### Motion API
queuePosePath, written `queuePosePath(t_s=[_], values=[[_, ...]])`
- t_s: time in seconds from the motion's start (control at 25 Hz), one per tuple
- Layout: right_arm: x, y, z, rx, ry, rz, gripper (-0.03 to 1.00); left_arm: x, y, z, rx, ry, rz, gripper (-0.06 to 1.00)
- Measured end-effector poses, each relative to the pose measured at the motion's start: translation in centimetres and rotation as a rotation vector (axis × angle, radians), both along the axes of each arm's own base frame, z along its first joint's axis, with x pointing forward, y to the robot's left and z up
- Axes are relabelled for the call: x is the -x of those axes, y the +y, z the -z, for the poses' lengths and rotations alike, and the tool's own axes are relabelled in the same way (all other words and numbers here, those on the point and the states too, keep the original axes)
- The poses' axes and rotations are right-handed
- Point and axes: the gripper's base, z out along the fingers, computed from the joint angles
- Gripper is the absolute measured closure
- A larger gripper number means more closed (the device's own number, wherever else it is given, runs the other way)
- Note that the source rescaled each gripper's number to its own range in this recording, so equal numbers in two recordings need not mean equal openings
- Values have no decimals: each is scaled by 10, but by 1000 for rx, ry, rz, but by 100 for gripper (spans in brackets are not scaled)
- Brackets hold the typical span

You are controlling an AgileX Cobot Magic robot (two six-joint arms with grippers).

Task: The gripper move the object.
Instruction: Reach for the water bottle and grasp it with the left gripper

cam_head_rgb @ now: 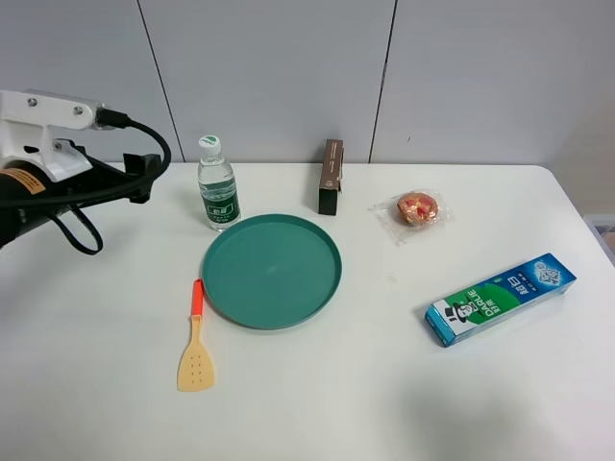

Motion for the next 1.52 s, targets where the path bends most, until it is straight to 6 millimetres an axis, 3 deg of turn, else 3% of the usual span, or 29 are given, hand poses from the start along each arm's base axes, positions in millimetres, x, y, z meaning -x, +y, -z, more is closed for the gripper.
queuePosePath(t_s=[0.32, 0.68, 1.08, 1.52], values=[[0, 0, 0, 0, 0, 0, -3, -12, -15, 23, 37, -32, 120, -6], [0, 0, 0, 0, 0, 0, -3, -13, -36, 47, 40, 14, 232, -6], [0, 0, 0, 0, 0, 0, -3, -20, -43, 79, 33, -1, 278, -6], [0, 0, 0, 0, 0, 0, -3, -32, -48, 97, 3, -26, 302, -6]])
